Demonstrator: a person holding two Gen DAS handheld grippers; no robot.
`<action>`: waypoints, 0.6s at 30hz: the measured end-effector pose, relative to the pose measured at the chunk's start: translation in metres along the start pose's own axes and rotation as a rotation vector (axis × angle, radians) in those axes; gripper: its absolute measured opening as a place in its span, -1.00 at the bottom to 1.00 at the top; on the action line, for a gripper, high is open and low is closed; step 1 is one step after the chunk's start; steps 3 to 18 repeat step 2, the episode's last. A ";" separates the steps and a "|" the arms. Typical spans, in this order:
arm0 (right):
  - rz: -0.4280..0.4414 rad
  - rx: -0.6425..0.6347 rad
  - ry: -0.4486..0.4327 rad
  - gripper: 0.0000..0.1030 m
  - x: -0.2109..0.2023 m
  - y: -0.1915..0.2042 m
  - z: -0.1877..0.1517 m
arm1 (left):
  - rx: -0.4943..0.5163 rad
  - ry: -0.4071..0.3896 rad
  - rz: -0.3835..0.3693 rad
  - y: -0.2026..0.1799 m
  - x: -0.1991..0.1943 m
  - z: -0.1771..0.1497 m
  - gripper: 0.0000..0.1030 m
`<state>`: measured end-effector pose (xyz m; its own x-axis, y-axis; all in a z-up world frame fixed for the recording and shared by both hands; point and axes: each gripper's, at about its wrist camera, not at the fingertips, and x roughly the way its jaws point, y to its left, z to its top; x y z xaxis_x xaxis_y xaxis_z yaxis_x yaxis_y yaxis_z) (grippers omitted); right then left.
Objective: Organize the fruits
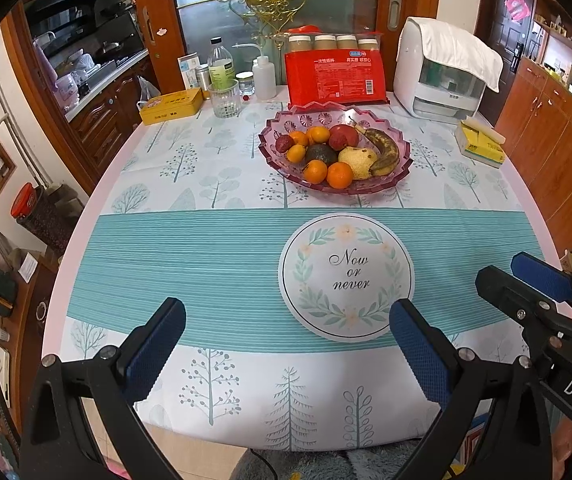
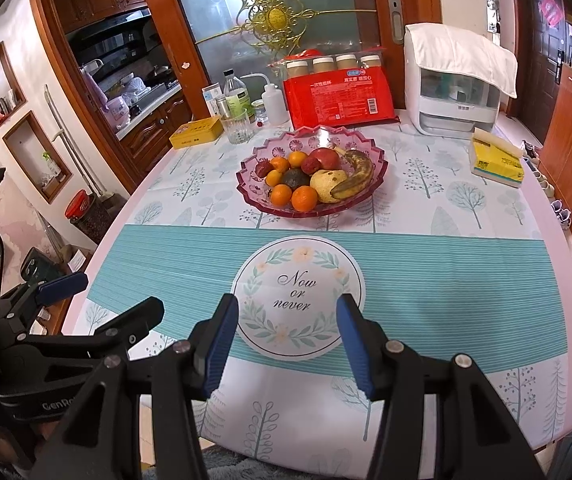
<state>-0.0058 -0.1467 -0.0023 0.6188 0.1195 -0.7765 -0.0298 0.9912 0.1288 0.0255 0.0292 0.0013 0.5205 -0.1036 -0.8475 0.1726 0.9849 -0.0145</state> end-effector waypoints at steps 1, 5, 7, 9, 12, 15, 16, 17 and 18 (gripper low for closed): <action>-0.001 0.001 0.000 0.00 0.000 -0.001 0.000 | 0.000 0.000 0.000 0.000 0.000 0.000 0.97; 0.000 0.001 0.000 0.00 0.000 -0.001 0.000 | 0.001 0.000 0.000 0.001 0.000 0.000 0.97; 0.000 0.001 0.000 0.00 0.000 -0.001 0.000 | 0.001 0.000 0.000 0.001 0.000 0.000 0.97; 0.000 0.001 0.000 0.00 0.000 -0.001 0.000 | 0.001 0.000 0.000 0.001 0.000 0.000 0.97; 0.000 0.001 0.000 0.00 0.000 -0.001 0.000 | 0.001 0.000 0.000 0.001 0.000 0.000 0.97; 0.000 0.001 0.000 0.00 0.000 -0.001 0.000 | 0.001 0.000 0.000 0.001 0.000 0.000 0.97; 0.000 0.001 0.000 0.00 0.000 -0.001 0.000 | 0.001 0.000 0.000 0.001 0.000 0.000 0.97; 0.000 0.001 0.000 0.00 0.000 -0.001 0.000 | 0.001 0.000 0.000 0.001 0.000 0.000 0.97; 0.000 0.001 0.000 0.00 0.000 -0.001 0.000 | 0.001 0.000 0.000 0.001 0.000 0.000 0.97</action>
